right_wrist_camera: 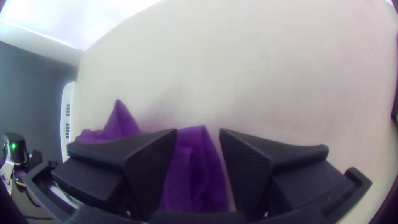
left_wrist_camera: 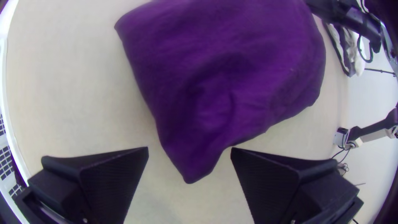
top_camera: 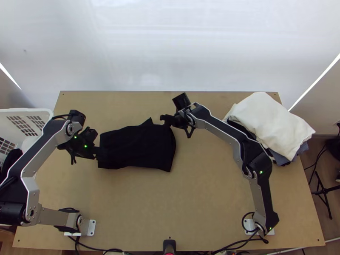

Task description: Fold the t-shirt

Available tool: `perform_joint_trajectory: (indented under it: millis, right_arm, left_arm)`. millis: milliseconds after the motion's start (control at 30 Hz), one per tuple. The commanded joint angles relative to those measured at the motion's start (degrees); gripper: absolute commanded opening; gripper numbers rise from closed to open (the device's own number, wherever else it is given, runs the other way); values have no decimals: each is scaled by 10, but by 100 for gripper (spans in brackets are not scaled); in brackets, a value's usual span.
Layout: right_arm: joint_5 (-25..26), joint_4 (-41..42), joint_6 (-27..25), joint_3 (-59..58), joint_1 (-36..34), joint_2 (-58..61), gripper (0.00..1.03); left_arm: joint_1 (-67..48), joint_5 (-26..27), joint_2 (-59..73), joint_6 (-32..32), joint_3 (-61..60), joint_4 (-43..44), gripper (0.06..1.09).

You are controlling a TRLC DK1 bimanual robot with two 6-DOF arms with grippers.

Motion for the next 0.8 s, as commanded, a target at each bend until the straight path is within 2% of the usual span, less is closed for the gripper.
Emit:
perform_joint_trajectory:
  millis: [0, 100, 200, 300, 467, 667, 700, 767]
  right_arm:
    - [1, -2, 3, 31, 7, 18, 47]
    - [1, -27, 3, 38, 7, 9, 49]
    - [1, -54, 1, 37, 6, 5, 70]
    - [0, -90, -8, 32, 6, 5, 84]
    - [0, -119, -9, 14, 16, 6, 83]
    - [1, -107, -5, 15, 34, 10, 46]
    - [3, -101, -5, 16, 35, 9, 34]
    - [27, -83, -6, 15, 35, 4, 3]
  left_arm:
    - [5, 0, -6, -1, 20, -17, 102]
    - [8, -2, -8, -1, 23, -18, 102]
    - [14, -3, -8, 1, 23, -18, 102]
    - [14, -4, -8, 2, 23, -18, 102]
    - [16, -5, -8, 2, 31, -22, 102]
    - [16, -8, -8, 3, 45, -33, 102]
    - [17, -9, -9, 5, 45, -34, 102]
    - [23, -12, -13, 6, 45, -35, 102]
